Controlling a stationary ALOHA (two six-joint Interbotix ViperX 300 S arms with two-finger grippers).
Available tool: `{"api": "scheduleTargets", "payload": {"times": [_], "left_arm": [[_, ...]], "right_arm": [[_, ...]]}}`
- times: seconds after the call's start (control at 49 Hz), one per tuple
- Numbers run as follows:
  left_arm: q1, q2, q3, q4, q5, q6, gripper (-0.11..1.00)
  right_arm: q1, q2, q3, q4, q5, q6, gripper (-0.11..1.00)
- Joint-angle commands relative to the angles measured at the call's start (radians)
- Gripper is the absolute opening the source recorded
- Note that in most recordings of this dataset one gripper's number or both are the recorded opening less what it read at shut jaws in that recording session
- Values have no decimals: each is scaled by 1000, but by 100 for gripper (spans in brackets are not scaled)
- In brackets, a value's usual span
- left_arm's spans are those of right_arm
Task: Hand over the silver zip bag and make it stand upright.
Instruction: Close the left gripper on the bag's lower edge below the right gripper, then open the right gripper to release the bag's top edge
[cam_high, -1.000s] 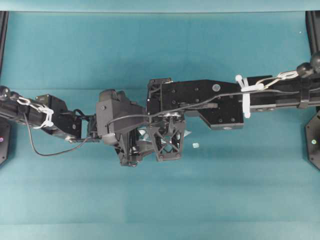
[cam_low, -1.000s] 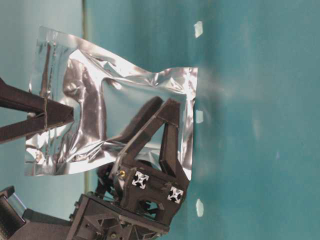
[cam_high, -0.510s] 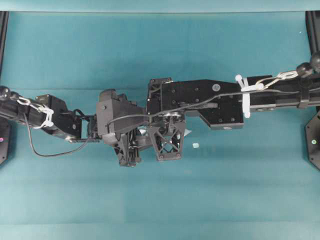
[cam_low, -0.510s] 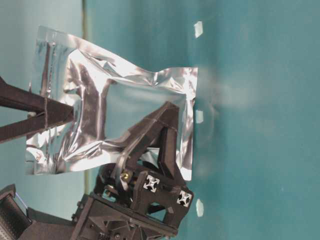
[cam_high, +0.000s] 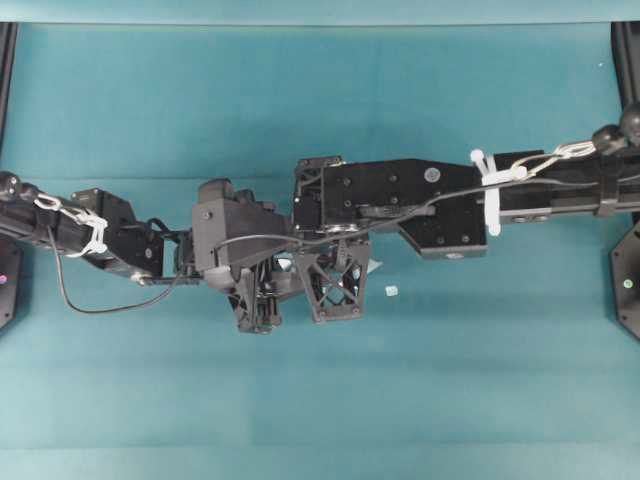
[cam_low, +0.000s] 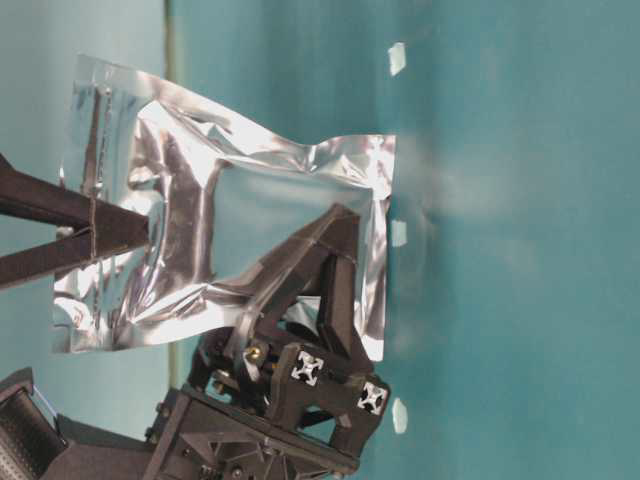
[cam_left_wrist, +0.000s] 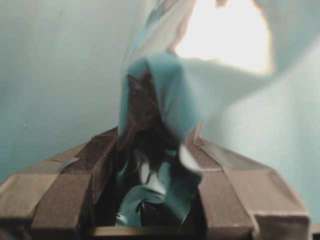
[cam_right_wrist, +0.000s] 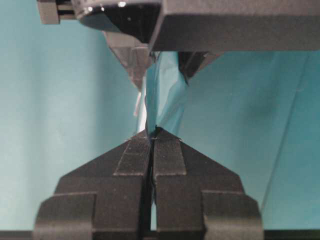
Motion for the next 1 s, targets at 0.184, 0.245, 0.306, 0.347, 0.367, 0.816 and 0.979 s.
{"api": "scheduleTargets", "payload": {"times": [0.184, 0.245, 0.306, 0.347, 0.367, 0.816, 0.979], "left_arm": [[-2, -3, -9, 3, -2, 2, 32], [-3, -3, -8, 3, -2, 3, 30], [-3, -3, -6, 3, -2, 3, 30], [-3, -3, -5, 2, -2, 8, 30], [-3, -3, -3, 3, -2, 11, 30], [-9, -3, -5, 3, 0, 41, 30], [-9, -3, -3, 3, 8, 41, 30]], "right_arm": [[6, -21, -3, 2, -8, 6, 86], [8, -25, -3, -3, -21, 9, 96], [6, -29, -3, -6, -28, 11, 96], [5, -31, -3, -9, -28, 12, 96], [3, -32, -3, -11, -28, 12, 96], [-8, -166, 78, -58, -57, 114, 96], [-6, -258, 164, -72, -92, 179, 96]]}}
